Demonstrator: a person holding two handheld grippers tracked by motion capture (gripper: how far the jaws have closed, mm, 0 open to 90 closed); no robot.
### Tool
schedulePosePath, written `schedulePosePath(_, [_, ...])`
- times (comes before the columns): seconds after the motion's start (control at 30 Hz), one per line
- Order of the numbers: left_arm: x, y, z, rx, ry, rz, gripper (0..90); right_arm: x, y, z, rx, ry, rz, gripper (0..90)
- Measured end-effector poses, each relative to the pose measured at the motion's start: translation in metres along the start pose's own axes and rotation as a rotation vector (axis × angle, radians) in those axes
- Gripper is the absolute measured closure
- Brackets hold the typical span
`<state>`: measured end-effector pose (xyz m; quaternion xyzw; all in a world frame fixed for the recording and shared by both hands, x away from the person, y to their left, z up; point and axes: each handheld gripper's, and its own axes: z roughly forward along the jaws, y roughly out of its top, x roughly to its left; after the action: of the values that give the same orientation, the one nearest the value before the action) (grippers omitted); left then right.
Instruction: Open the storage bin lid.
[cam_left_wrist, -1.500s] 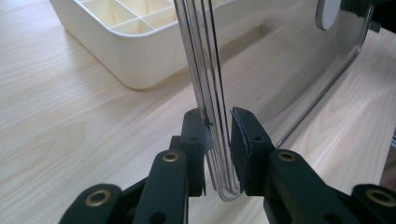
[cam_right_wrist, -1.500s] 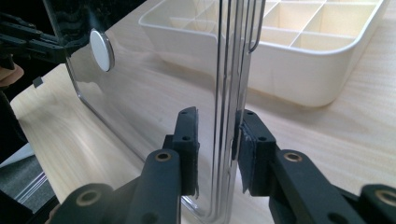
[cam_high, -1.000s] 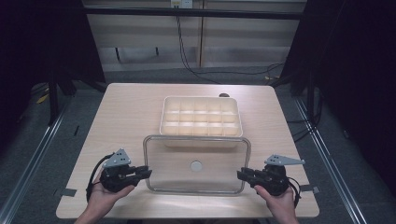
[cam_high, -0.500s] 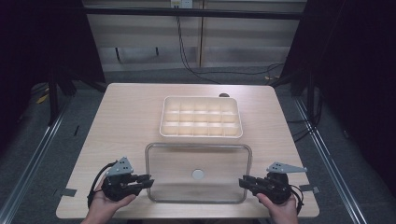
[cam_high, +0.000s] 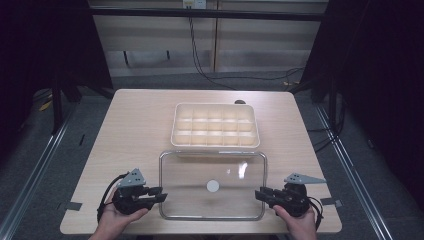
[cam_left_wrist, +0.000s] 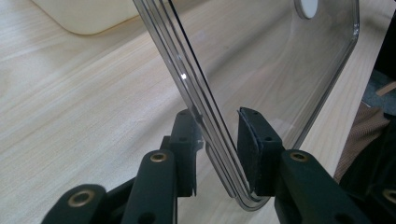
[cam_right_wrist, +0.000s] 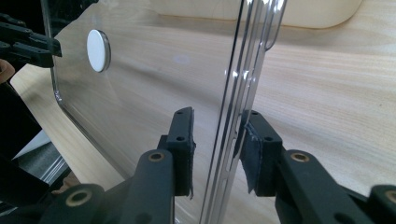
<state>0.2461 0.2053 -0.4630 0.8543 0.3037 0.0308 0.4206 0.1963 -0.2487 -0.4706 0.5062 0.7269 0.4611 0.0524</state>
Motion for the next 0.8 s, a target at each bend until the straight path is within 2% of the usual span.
schedulePosePath(0.17, [0.002, -0.001, 0.004, 0.025, -0.001, -0.006, 66.5, 0.000, -0.002, 0.003, 0.018, -0.016, -0.003, 63.9])
schedulePosePath(0.57, [0.006, -0.002, 0.007, 0.037, -0.014, -0.013, 64.9, 0.000, 0.000, 0.010, 0.040, -0.043, 0.000, 59.8])
schedulePosePath(0.8, [0.008, -0.002, 0.011, 0.055, -0.003, -0.020, 62.8, -0.002, 0.000, 0.016, 0.060, -0.059, 0.001, 56.8])
